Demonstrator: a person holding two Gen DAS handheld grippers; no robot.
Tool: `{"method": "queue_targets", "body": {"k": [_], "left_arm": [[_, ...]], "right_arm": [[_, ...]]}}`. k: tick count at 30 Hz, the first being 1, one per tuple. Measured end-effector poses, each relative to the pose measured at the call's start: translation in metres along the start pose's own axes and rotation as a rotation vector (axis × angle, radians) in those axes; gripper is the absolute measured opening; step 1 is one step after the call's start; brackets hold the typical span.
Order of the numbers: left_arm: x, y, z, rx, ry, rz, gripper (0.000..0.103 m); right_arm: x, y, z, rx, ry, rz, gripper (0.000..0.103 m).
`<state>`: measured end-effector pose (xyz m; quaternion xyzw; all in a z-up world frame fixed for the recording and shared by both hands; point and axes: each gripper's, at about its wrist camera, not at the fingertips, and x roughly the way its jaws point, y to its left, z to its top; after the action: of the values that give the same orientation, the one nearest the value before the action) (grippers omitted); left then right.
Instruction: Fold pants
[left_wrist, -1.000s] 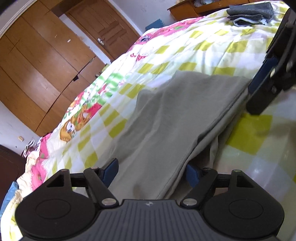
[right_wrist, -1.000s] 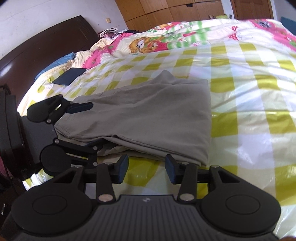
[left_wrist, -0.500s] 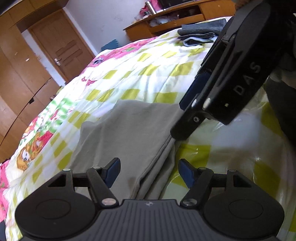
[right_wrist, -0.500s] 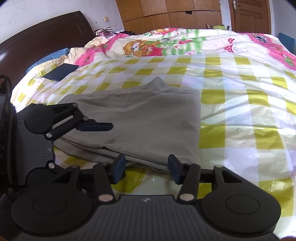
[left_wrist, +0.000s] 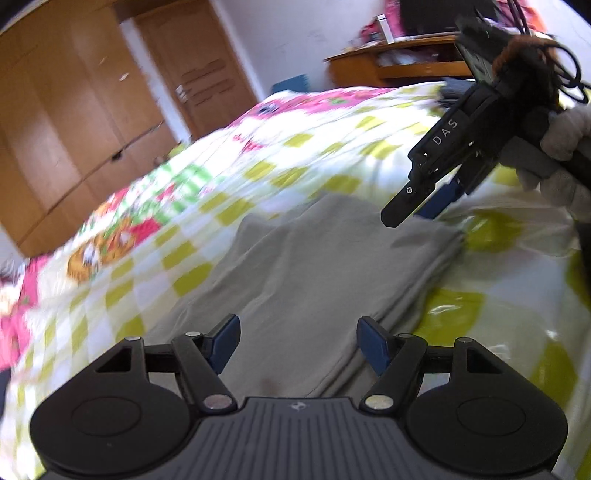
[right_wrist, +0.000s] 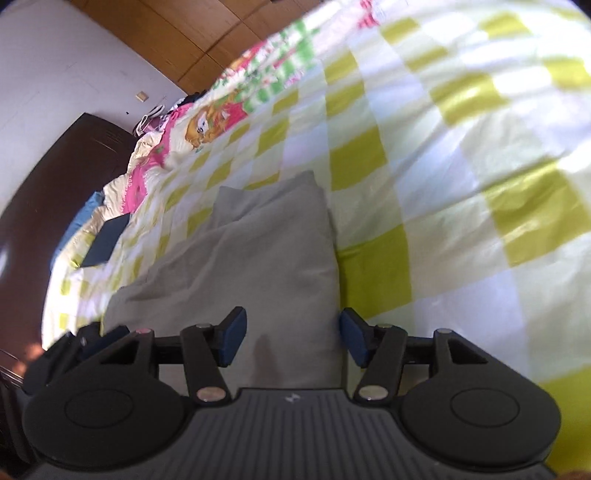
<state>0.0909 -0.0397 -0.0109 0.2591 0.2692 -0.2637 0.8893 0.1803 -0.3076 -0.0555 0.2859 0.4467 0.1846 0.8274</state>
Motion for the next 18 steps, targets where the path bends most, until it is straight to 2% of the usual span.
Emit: {"method": "queue_targets", "body": {"k": [4,5,7,9,10,11,13,15,18], "left_arm": [[0.011,0.005,-0.013,-0.031,0.067,-0.007,0.083],[0.012,0.005,-0.017,-0.029,0.075,-0.007,0.083],[0.011,0.008,-0.020,-0.055,0.085,-0.012,0.083],[0.012,0.013,-0.018,-0.095,0.099,-0.017,0.083],[0.014,0.014,-0.018,-0.109,0.113,-0.017,0.084],[0.017,0.014,-0.018,-0.115,0.125,-0.016,0.084],[0.021,0.010,-0.019,-0.128,0.150,-0.008,0.084],[0.020,0.004,-0.016,-0.129,0.155,-0.004,0.084],[0.019,-0.009,-0.008,-0.145,0.165,-0.044,0.084]], "right_arm": [[0.011,-0.003,0.006,0.060,0.036,0.174,0.052],[0.011,-0.004,0.006,0.061,0.021,0.194,0.052],[0.021,-0.013,0.009,0.104,0.015,0.176,0.051],[0.036,-0.018,0.007,0.162,0.025,0.210,0.037],[0.042,-0.016,0.006,0.173,0.041,0.222,0.019],[0.047,-0.010,0.006,0.157,0.072,0.213,0.007],[0.042,-0.006,0.008,0.118,0.063,0.189,0.006],[0.033,-0.013,0.010,0.132,0.052,0.198,0.006],[0.012,-0.033,0.014,0.131,0.037,0.134,0.006]]}}
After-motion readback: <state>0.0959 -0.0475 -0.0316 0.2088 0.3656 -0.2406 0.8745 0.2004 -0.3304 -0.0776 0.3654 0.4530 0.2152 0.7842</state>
